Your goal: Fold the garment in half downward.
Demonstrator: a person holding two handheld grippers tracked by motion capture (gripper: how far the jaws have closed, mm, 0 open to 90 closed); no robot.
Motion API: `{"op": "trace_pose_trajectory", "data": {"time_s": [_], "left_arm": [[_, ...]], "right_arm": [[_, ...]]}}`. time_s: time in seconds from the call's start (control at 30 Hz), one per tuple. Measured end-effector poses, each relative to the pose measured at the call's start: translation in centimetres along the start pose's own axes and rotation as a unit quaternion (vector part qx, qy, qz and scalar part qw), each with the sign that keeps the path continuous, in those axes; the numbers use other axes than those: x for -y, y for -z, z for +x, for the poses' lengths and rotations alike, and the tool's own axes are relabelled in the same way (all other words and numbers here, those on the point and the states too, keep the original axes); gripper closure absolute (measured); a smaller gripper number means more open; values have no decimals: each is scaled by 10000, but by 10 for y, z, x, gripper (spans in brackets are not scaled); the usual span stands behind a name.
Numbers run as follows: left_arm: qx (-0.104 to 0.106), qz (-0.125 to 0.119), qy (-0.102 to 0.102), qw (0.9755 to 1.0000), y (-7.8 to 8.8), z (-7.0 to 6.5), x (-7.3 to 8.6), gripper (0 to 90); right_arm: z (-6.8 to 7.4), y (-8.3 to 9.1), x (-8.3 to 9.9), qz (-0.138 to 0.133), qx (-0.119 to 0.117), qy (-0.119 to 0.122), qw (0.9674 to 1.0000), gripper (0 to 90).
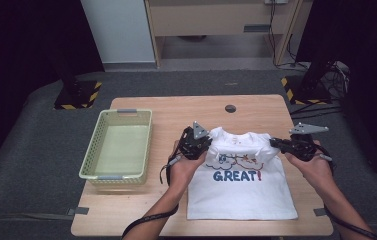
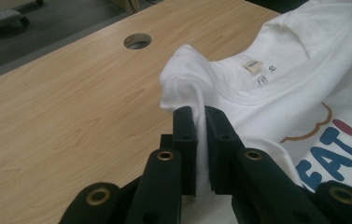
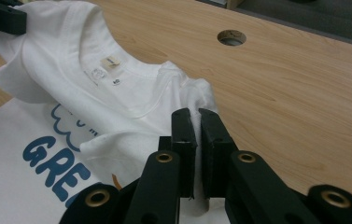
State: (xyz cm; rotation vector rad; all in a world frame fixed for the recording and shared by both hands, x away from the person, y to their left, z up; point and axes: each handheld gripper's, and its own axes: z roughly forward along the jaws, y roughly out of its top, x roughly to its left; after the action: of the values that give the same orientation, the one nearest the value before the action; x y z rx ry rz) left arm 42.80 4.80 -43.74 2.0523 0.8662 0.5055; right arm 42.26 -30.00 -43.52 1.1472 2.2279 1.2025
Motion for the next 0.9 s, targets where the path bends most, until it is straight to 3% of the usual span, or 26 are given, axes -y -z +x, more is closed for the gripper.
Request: {"op": "trace_pose_trajectory", "data": {"time_s": [0.3, 0.7, 0.9], "left_arm": [[117, 43, -75, 9999, 9, -9, 10, 838], [221, 151, -160, 9995, 11, -21, 23, 837], [310, 326, -178, 9988, 9, -28, 36, 834]], "right_arm": [[11, 8, 5, 84, -136, 110, 9998, 855], [15, 4, 19, 296, -290, 97, 9991, 854], [19, -2, 32, 480, -388, 96, 9980, 852]]}}
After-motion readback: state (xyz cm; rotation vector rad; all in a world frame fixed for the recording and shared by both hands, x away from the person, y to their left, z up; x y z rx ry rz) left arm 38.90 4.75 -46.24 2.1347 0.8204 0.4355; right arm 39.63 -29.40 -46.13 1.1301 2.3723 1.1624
